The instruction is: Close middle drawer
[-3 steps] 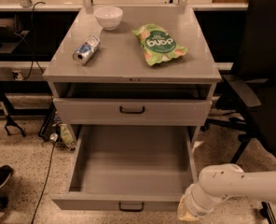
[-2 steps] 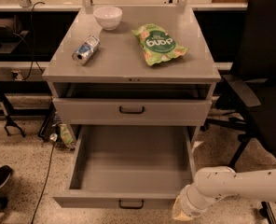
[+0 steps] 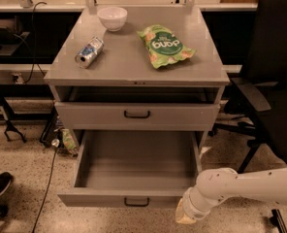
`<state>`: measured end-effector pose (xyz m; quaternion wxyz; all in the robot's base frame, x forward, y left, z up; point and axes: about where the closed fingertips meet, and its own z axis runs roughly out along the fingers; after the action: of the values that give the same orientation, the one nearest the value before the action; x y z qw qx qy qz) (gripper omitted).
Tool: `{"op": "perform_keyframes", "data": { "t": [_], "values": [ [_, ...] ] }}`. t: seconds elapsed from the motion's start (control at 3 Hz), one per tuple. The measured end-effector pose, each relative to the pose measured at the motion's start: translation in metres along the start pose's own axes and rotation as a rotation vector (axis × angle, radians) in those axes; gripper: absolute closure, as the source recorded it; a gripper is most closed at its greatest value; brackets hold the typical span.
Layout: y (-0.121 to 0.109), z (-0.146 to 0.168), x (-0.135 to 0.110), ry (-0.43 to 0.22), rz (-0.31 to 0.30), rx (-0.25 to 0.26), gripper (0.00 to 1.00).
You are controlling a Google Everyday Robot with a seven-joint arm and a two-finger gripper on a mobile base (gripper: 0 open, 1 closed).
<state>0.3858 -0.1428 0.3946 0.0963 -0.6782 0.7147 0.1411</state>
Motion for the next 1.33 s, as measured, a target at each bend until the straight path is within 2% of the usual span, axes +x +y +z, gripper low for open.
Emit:
{"op": "perform_keyframes", "data": {
  "t": [0.33,0.67,1.0,1.33],
  "values": [
    [-0.047,0.001,-0.023,0.013,-0.096,0.037,1.0],
    [-0.047,0.001,-0.024,0.013,-0.096,0.037,1.0],
    [-0.063,0.007,-0.023,0.012,-0.099,0.063,1.0],
    [-0.11,0.004,-0.03,-0.014,-0.143,0.139,1.0]
  ]
}}
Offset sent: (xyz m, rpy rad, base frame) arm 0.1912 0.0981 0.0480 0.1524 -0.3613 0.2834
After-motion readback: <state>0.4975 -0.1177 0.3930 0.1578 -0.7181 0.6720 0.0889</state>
